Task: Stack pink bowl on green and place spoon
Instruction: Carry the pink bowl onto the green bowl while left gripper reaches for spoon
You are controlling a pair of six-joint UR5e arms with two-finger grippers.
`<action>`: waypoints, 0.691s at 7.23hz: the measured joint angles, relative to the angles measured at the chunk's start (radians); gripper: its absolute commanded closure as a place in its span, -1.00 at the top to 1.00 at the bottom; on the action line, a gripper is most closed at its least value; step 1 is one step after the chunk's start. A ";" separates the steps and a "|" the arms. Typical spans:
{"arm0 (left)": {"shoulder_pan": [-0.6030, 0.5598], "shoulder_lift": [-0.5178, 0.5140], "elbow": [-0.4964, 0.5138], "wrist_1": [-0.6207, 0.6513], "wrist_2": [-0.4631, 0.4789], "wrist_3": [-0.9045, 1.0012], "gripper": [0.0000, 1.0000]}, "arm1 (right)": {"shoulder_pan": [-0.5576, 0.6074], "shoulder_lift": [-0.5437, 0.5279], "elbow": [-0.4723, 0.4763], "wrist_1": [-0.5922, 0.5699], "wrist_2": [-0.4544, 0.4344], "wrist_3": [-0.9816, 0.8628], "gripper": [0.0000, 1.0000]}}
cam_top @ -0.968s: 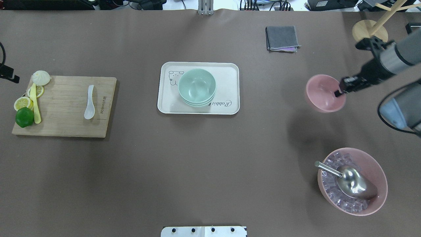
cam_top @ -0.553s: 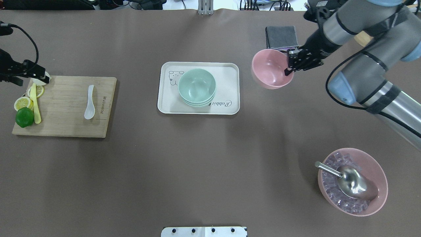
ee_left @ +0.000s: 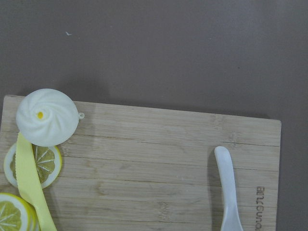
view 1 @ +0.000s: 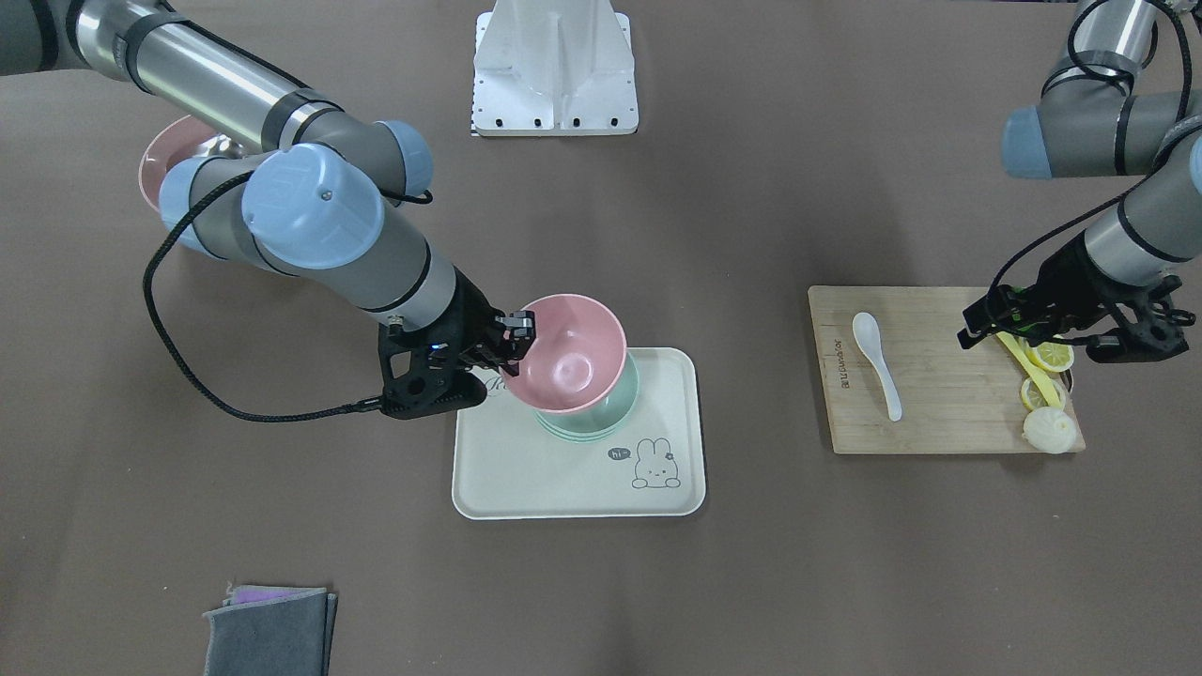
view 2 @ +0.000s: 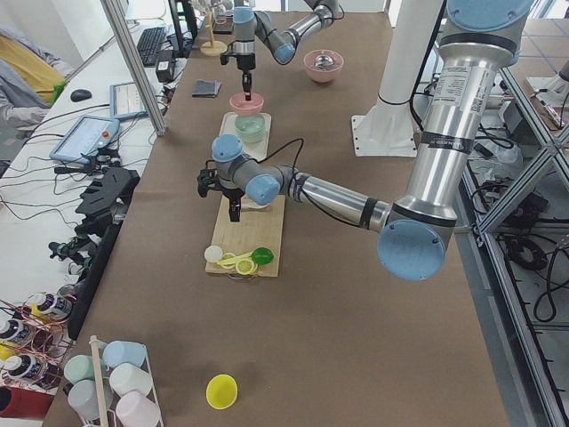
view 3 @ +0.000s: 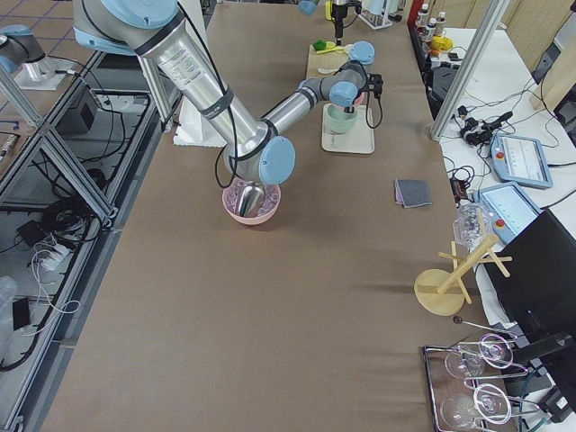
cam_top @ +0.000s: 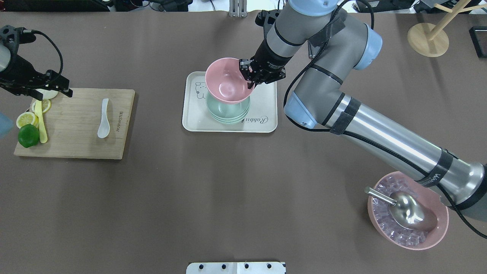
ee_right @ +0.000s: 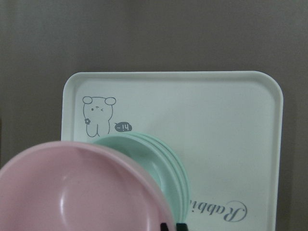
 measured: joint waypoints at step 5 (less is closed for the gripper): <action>0.129 -0.075 0.071 -0.004 0.074 -0.154 0.96 | -0.026 0.029 -0.043 0.009 -0.041 0.023 1.00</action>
